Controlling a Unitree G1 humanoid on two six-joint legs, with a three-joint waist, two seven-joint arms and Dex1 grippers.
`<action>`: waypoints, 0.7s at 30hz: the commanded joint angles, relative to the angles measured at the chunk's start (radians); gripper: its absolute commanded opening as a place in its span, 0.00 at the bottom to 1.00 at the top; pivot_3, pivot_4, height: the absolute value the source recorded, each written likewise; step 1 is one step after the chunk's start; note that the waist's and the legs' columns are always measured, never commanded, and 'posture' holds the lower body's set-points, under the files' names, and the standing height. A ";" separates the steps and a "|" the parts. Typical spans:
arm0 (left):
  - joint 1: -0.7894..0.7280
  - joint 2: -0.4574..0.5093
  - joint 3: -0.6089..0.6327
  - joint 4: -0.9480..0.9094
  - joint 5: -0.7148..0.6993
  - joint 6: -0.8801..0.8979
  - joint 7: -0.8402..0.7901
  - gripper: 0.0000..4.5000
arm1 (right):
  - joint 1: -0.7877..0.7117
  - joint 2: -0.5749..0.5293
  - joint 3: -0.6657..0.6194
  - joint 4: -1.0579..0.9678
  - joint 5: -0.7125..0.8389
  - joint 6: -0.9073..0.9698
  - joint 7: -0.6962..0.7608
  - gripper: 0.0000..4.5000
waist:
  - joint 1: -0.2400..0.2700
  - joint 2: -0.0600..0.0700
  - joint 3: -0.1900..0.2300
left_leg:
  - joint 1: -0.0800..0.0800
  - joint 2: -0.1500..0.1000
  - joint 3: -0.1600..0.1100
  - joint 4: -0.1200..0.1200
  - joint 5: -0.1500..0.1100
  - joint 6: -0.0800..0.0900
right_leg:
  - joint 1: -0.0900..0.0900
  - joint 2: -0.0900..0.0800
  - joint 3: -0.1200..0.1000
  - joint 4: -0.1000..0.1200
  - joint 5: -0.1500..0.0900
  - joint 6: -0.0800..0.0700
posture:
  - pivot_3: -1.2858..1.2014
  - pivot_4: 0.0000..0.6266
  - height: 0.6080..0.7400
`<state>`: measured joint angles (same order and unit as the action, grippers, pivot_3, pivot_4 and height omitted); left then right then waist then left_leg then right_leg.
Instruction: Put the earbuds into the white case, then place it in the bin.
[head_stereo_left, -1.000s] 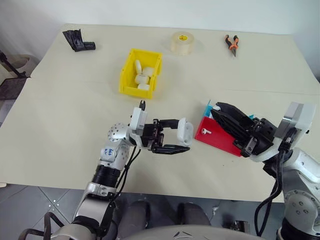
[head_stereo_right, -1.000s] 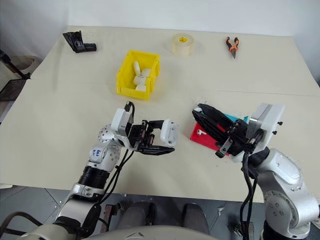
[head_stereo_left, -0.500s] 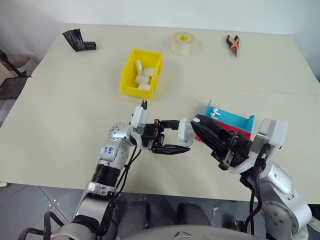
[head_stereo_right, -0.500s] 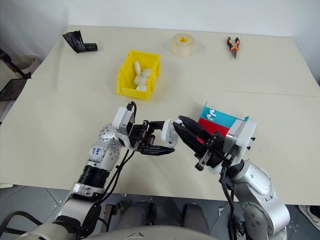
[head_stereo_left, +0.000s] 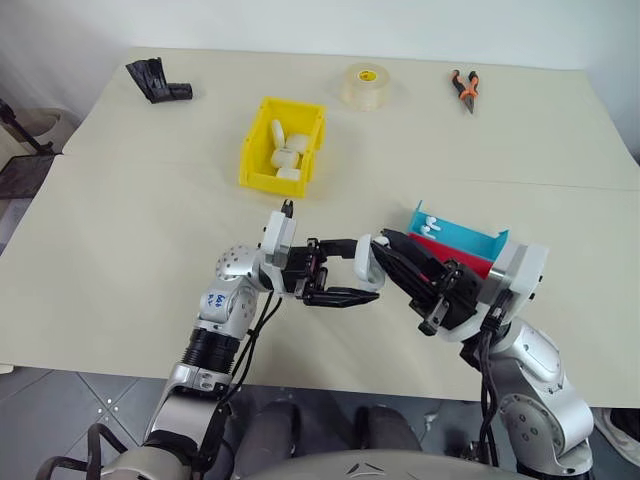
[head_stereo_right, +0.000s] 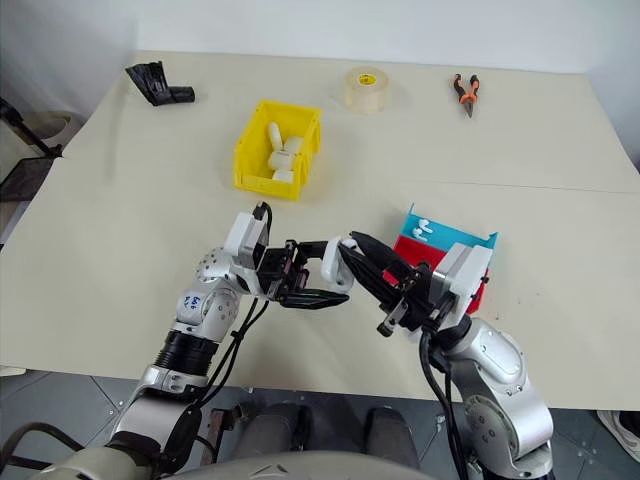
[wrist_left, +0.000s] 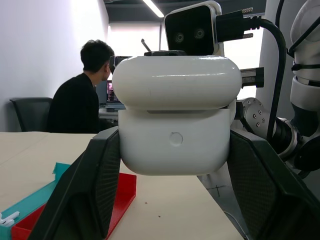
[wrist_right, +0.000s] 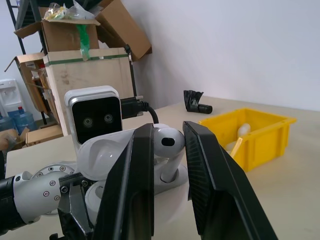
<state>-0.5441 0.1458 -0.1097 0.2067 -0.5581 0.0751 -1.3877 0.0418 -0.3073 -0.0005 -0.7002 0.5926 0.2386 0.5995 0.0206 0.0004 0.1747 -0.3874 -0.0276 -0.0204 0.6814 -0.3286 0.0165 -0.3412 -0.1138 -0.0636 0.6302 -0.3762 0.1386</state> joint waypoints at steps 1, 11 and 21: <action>-0.015 -0.012 -0.007 -0.050 -0.018 -0.005 -0.009 0.62 | -0.016 -0.019 0.018 0.010 -0.031 -0.018 0.006 0.16 | 0.000 0.000 0.000 | 0.000 0.000 0.000 0.000 0.000 0.000 | 0.000 0.000 0.000 0.000 0.000 0.000 | 0.52 0.24 1.00; -0.023 -0.023 -0.003 -0.044 -0.013 -0.015 -0.008 0.62 | -0.043 -0.085 0.035 0.010 0.021 0.039 0.031 0.40 | 0.000 0.000 0.000 | 0.000 0.000 0.000 0.000 0.000 0.000 | 0.000 0.000 0.000 0.000 0.000 0.000 | 0.52 0.24 1.00; -0.023 -0.033 0.006 -0.028 -0.002 -0.037 -0.002 0.62 | -0.069 -0.204 -0.156 -0.003 0.143 0.070 0.050 1.00 | 0.003 0.000 0.000 | 0.000 0.000 0.000 0.000 0.000 0.000 | 0.001 -0.001 0.000 -0.001 0.000 0.000 | 0.52 0.24 1.00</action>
<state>-0.5460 0.1235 -0.1041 0.2080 -0.5520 0.0528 -1.3915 -0.0317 -0.4923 -0.1071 -0.6697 0.6993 0.3065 0.6346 0.0236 0.0003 0.1748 -0.3876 -0.0279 -0.0203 0.6815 -0.3287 0.0169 -0.3404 -0.1142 -0.0638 0.6294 -0.3762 0.1386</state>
